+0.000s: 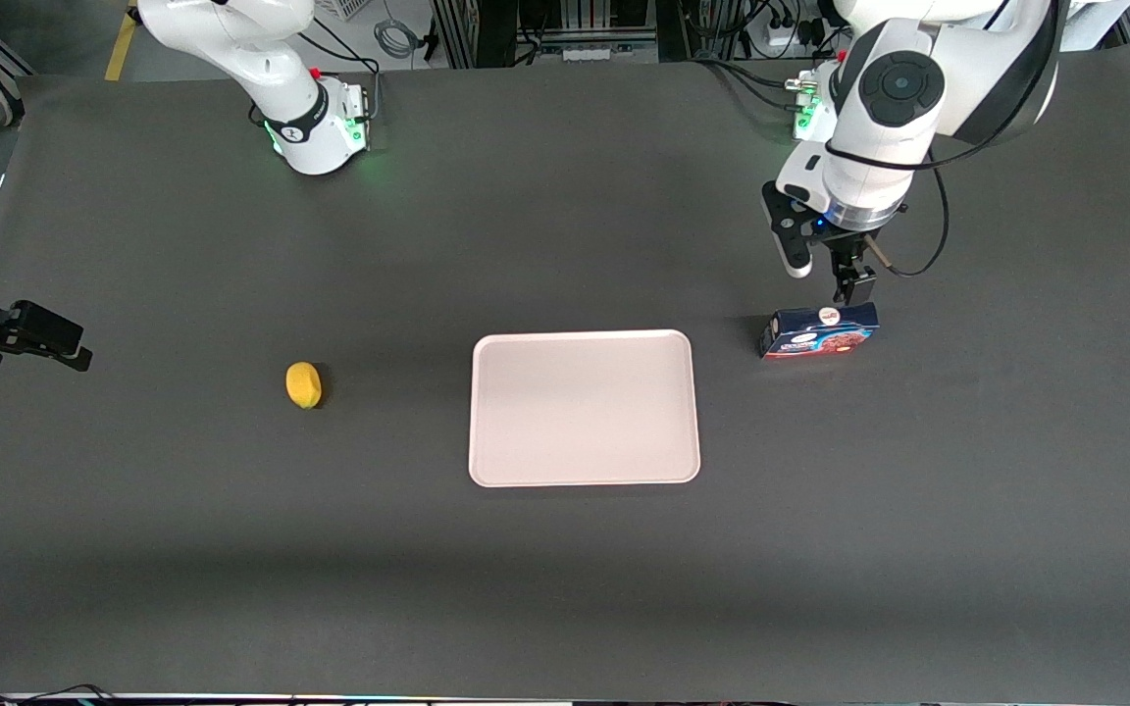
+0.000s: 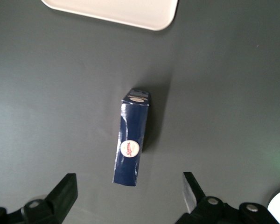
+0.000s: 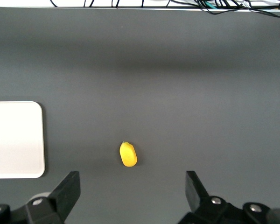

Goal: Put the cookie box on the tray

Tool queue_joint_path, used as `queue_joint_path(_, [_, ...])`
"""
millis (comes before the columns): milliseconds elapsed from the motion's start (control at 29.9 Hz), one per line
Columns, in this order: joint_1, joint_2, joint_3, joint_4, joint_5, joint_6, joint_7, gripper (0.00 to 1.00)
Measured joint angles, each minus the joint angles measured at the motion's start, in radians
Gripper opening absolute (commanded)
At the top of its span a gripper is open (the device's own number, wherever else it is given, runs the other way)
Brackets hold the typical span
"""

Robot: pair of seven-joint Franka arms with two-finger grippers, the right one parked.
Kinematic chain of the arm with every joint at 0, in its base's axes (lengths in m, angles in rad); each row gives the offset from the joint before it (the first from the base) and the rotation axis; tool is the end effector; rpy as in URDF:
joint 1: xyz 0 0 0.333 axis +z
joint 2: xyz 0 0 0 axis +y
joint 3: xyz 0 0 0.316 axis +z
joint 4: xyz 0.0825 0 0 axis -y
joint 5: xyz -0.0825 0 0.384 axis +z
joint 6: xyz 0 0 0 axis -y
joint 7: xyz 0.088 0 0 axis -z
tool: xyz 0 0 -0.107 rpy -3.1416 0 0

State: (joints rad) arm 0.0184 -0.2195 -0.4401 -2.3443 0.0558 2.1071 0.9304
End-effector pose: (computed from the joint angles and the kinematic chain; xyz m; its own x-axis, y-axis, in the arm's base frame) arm 0.4283 -0.1923 0.4094 0.2005 -0.9702 -0.1363 -0.9795 -0.1953 -0.0502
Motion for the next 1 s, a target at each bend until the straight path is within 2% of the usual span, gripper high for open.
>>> queue_joint_path(401, [0.038,-0.005,0.073,-0.171,-0.088,0.268,0.293,1.0])
queue_joint_path(1003, [0.059,0.143,0.075,-0.21,-0.093,0.468,0.316,1.0])
